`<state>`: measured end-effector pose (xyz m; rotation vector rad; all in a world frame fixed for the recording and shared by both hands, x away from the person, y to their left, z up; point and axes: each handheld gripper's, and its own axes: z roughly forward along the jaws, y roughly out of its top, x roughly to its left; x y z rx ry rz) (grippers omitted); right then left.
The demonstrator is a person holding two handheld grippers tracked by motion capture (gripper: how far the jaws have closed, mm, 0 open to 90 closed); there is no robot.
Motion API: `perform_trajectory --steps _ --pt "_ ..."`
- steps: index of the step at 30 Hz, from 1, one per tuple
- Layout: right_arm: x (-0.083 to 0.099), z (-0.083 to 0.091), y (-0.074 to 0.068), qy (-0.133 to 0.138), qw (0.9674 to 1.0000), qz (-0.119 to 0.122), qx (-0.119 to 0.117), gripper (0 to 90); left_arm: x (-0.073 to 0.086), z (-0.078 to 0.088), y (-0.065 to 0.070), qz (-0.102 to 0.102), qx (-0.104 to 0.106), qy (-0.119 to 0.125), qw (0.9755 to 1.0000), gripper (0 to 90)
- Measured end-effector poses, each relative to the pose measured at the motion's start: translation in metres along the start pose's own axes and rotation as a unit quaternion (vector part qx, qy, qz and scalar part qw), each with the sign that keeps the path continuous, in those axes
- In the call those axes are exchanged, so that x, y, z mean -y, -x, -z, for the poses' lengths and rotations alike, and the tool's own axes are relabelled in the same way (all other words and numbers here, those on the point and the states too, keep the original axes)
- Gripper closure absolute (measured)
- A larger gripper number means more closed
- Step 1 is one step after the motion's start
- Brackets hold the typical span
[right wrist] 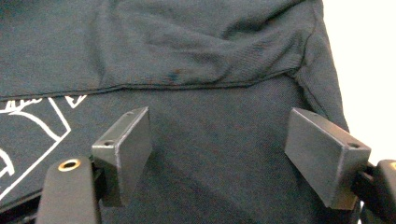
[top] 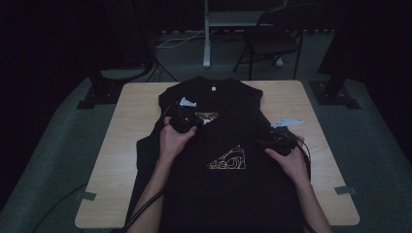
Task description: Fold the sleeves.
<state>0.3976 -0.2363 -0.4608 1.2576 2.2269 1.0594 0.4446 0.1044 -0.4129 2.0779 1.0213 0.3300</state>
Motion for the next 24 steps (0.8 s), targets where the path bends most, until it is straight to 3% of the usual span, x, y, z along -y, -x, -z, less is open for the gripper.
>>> perform_trajectory --steps 8,10,11,14,24 --pt "0.0 0.0 0.0 0.0 1.0 0.0 0.0 22.8 0.006 -0.022 0.002 0.005 0.015 -0.025 0.9996 83.5" --pt "0.0 0.0 0.0 0.0 1.0 -0.001 0.0 22.8 0.008 -0.029 0.001 0.001 0.02 -0.051 0.9985 81.0" --pt "0.0 0.0 0.0 -0.001 1.0 -0.001 0.0 22.8 0.01 -0.03 0.0 -0.001 0.024 -0.049 0.9985 80.0" --pt "0.0 0.0 -0.001 -0.001 1.0 0.0 0.0 22.7 0.013 -0.03 -0.005 0.021 0.041 -0.04 0.9982 78.6" --pt "0.0 0.0 0.0 -0.001 1.0 -0.001 0.0 22.7 0.016 -0.029 -0.004 0.015 0.062 -0.03 0.9975 64.3"
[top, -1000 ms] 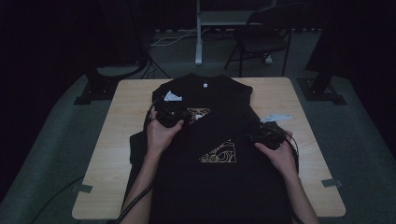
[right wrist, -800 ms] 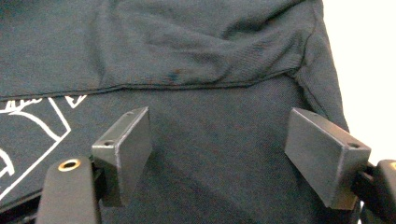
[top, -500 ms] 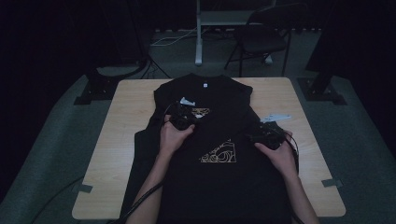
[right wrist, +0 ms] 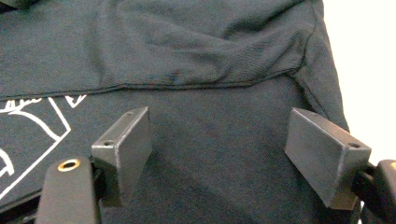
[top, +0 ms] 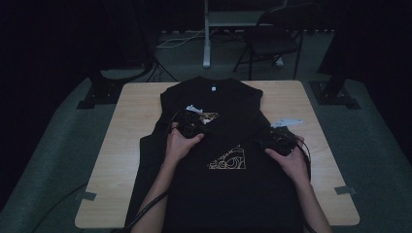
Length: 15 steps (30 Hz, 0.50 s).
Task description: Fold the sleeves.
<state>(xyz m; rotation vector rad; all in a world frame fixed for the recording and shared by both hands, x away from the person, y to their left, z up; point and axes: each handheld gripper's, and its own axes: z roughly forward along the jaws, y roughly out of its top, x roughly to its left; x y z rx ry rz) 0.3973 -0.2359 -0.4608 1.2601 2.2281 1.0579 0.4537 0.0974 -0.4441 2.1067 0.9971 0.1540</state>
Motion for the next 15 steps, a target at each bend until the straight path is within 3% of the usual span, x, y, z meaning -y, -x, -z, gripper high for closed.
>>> perform_trajectory --steps 4,11,15 --pt "0.0 0.0 0.0002 0.001 1.0 0.0 0.0 22.7 0.0021 -0.0003 -0.0003 0.007 0.024 0.009 0.9996 51.8" --pt "0.0 0.0 0.0002 0.001 1.0 0.0 0.0 22.5 0.003 -0.0026 0.0055 -0.003 0.039 0.012 0.9991 33.5" --pt "0.0 0.0 0.0005 0.001 1.0 0.0 -0.001 22.5 0.0037 -0.0023 0.0064 0.002 0.039 0.015 0.9991 31.1"
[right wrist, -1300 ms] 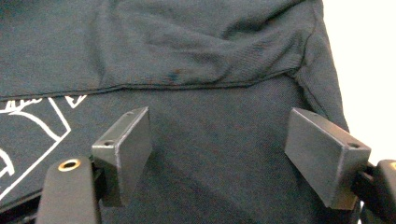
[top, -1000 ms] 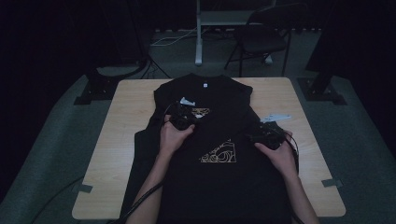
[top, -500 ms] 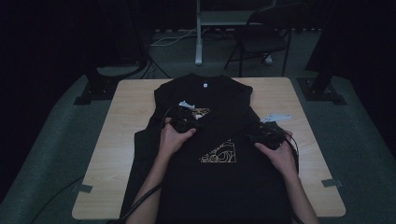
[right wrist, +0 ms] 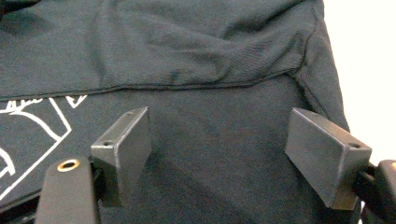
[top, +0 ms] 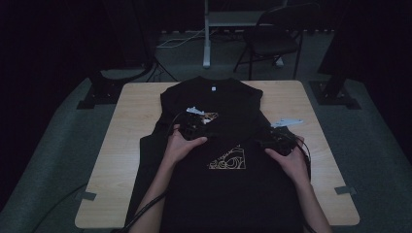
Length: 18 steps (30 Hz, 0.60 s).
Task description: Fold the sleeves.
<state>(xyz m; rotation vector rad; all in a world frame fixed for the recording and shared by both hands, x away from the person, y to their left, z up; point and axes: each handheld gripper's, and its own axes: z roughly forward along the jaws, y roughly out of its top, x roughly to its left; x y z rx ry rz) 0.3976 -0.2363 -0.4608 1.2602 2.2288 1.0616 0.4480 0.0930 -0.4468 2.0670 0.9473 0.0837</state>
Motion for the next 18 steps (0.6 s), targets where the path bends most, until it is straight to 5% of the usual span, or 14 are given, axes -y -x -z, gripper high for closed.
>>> perform_trajectory --steps 8,18 --pt "0.0 0.0 0.0 0.0 1.0 -0.002 -0.002 22.2 0.0 0.01 0.015 -0.045 -0.033 -0.001 0.9984 30.0" --pt "0.0 0.0 0.0 0.0 1.0 -0.002 -0.002 22.2 0.009 0.042 0.015 -0.055 -0.06 0.01 0.9966 28.6"
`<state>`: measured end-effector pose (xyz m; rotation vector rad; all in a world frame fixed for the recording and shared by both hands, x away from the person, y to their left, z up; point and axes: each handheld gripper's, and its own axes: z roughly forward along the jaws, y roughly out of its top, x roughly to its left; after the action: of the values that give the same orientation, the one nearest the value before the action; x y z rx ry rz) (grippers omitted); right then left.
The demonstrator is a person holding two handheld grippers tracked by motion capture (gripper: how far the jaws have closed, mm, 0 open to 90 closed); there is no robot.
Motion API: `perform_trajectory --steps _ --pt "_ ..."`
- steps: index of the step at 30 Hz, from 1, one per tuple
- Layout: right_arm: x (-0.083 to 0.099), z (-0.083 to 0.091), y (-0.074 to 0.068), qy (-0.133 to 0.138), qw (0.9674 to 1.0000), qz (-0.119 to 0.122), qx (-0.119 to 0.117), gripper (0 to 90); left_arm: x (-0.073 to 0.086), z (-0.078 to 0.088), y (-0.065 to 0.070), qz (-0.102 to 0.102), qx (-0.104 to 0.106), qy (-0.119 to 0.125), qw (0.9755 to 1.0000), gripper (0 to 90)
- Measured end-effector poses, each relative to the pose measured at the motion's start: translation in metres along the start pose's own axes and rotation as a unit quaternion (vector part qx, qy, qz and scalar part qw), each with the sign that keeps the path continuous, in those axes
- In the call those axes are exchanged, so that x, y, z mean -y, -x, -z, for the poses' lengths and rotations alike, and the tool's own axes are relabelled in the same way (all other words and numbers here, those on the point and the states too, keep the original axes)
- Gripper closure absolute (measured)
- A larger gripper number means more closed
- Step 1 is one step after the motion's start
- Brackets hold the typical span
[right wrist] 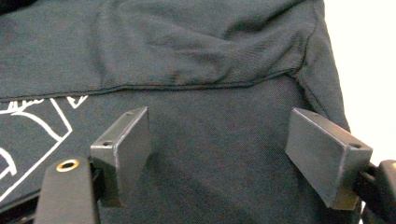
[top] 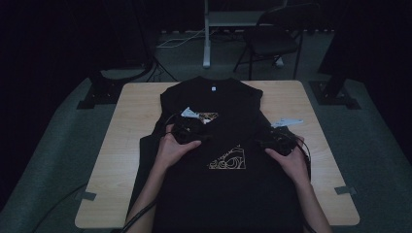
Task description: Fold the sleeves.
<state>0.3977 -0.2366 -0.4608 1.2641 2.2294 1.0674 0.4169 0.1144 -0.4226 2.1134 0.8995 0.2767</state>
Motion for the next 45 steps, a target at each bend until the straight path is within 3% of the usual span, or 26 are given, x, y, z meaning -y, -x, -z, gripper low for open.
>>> perform_trajectory --steps 9,27,45 --pt "0.0 0.0 0.0 0.0 1.0 0.0 -0.002 22.2 0.012 0.021 -0.006 -0.007 -0.066 -0.015 0.9977 28.7" --pt "0.0 0.0 0.001 0.0 1.0 -0.001 -0.002 22.1 0.044 0.059 -0.036 0.038 -0.098 0.004 0.9945 28.7" --pt "0.0 0.0 0.001 0.0 1.0 -0.001 -0.002 22.1 0.083 0.09 -0.065 0.083 -0.13 0.007 0.988 28.7"
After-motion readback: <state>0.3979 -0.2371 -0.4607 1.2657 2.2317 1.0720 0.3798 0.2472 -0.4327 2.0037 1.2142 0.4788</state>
